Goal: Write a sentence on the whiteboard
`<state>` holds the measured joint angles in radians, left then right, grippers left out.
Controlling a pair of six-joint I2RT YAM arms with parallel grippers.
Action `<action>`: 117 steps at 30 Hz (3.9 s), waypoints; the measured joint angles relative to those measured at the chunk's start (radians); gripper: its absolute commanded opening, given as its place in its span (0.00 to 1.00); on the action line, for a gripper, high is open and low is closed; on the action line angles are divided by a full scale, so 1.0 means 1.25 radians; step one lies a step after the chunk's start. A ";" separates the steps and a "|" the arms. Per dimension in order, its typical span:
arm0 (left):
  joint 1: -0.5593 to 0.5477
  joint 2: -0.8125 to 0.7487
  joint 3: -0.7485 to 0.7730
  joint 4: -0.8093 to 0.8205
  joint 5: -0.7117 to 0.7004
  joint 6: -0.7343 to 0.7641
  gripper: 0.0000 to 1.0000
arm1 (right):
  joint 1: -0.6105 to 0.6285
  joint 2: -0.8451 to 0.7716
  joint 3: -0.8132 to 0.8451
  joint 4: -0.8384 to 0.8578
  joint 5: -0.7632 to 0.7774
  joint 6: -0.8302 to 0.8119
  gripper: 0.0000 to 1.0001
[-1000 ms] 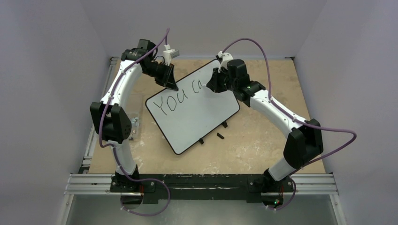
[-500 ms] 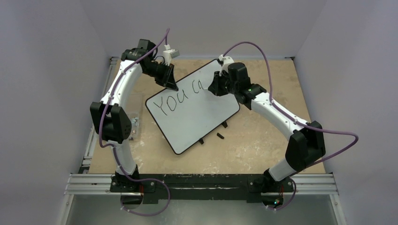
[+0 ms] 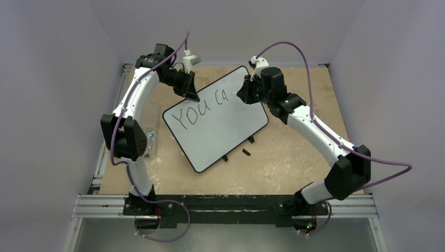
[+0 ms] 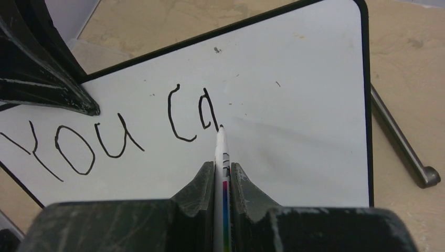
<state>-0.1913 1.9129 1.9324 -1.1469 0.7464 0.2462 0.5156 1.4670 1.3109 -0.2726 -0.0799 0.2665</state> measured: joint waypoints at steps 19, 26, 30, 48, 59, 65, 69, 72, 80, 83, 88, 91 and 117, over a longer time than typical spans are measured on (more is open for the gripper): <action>-0.001 0.000 0.000 0.000 0.000 0.000 0.00 | 0.000 0.106 0.086 0.040 0.015 0.003 0.00; -0.001 -0.001 0.000 0.000 0.000 0.000 0.00 | -0.001 0.107 0.083 0.047 0.015 0.002 0.00; -0.002 -0.002 0.000 0.000 -0.005 -0.001 0.00 | -0.004 0.106 0.055 0.055 0.015 0.001 0.00; -0.002 -0.002 0.000 -0.002 -0.012 -0.003 0.00 | -0.006 0.066 -0.026 0.067 0.014 0.004 0.00; -0.005 -0.005 0.000 -0.002 -0.012 -0.002 0.00 | -0.006 0.098 0.048 0.059 0.012 0.005 0.00; -0.005 -0.005 0.000 -0.002 -0.013 -0.002 0.00 | -0.006 0.114 0.075 0.053 0.016 0.004 0.00; -0.005 -0.005 0.000 -0.002 -0.015 -0.002 0.00 | -0.009 0.121 0.087 0.049 0.031 0.005 0.00; -0.005 -0.005 0.000 -0.002 -0.014 -0.002 0.00 | -0.015 0.121 0.088 0.047 0.034 0.005 0.00; -0.005 -0.005 0.000 -0.002 -0.015 -0.002 0.00 | -0.029 0.121 0.083 0.045 0.036 0.008 0.00; -0.005 -0.005 0.000 -0.002 -0.018 -0.002 0.00 | -0.030 0.121 0.070 0.049 0.035 0.008 0.00; -0.005 -0.005 0.000 -0.004 -0.024 -0.009 0.00 | -0.031 0.111 0.041 0.051 0.029 0.016 0.00; -0.005 -0.005 0.000 -0.005 -0.024 -0.013 0.00 | -0.031 0.094 0.016 0.050 0.027 0.023 0.00; -0.012 -0.017 -0.012 0.013 -0.021 -0.018 0.00 | -0.031 -0.117 -0.034 0.003 -0.041 0.028 0.00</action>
<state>-0.2062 1.8915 1.9179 -1.1301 0.7204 0.2237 0.4767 1.3209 1.2686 -0.2687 -0.1310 0.3012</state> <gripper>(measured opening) 0.105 0.088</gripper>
